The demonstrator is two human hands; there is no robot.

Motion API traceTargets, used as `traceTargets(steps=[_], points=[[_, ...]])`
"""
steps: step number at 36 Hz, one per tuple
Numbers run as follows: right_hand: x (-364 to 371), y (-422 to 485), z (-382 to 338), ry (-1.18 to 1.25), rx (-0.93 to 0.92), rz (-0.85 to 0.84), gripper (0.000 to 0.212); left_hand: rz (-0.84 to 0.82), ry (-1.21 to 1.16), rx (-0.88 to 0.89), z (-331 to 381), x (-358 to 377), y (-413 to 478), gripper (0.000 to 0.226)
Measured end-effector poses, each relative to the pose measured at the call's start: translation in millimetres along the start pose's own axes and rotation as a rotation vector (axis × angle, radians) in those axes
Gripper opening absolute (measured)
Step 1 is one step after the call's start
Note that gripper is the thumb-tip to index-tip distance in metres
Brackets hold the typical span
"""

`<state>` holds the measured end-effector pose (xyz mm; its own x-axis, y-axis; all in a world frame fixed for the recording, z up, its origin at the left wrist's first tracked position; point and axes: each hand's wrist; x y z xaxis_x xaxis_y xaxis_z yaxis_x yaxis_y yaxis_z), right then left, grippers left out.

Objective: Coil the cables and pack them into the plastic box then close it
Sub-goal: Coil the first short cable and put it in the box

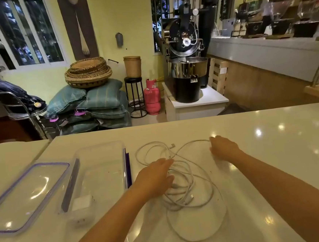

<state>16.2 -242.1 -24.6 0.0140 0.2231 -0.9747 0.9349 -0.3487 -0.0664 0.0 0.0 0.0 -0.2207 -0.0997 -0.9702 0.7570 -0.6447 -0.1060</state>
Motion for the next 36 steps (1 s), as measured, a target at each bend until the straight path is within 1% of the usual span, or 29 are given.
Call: traceTargets(steps=[4,10,12,13,15,17,20,23,25,29,32,34,36], points=[[7,-1,12,-0.039,0.072,0.100,0.025,0.000,-0.032,0.001,-1,-3,10,0.051],[8,2,11,-0.079,0.084,0.125,0.020,0.010,-0.120,-0.018,-3,-4,24,0.049],[6,4,10,-0.070,0.086,0.123,0.012,0.012,-0.140,-0.023,-3,-4,26,0.048],[4,5,10,-0.048,0.093,0.125,0.009,0.019,-0.164,-0.026,-2,-4,28,0.047],[-1,6,10,0.028,0.121,0.135,0.008,0.035,-0.245,-0.035,-1,-5,31,0.045],[-9,6,8,0.118,0.123,0.155,0.012,0.052,-0.341,-0.042,2,-8,33,0.042],[-27,5,2,0.252,0.090,0.238,0.018,0.093,-0.521,-0.050,7,-14,38,0.038],[-52,-1,-12,0.378,0.006,0.352,0.019,0.088,-0.827,-0.083,15,-25,42,0.029],[-69,-12,-26,0.463,-0.106,0.435,0.020,0.064,-1.034,-0.114,22,-34,46,0.028],[-91,-45,-60,0.578,-0.339,0.532,0.017,0.066,-1.327,-0.143,32,-56,55,0.044],[-91,-63,-80,0.630,-0.499,0.561,0.012,0.069,-1.481,-0.067,33,-74,57,0.046],[-86,-70,-88,0.664,-0.565,0.565,0.010,0.067,-1.513,0.003,32,-82,55,0.038],[-79,-74,-93,0.705,-0.618,0.557,0.009,0.083,-1.519,0.037,32,-88,51,0.031]])
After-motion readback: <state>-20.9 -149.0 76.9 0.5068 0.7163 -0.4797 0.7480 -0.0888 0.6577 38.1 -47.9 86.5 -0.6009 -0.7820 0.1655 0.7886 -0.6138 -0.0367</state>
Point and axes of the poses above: each hand's wrist, its own y-axis towards the middle knuckle, its own x-axis out of the palm, z = x × y, and after that the axes turned 7 degrees about y, right-handed
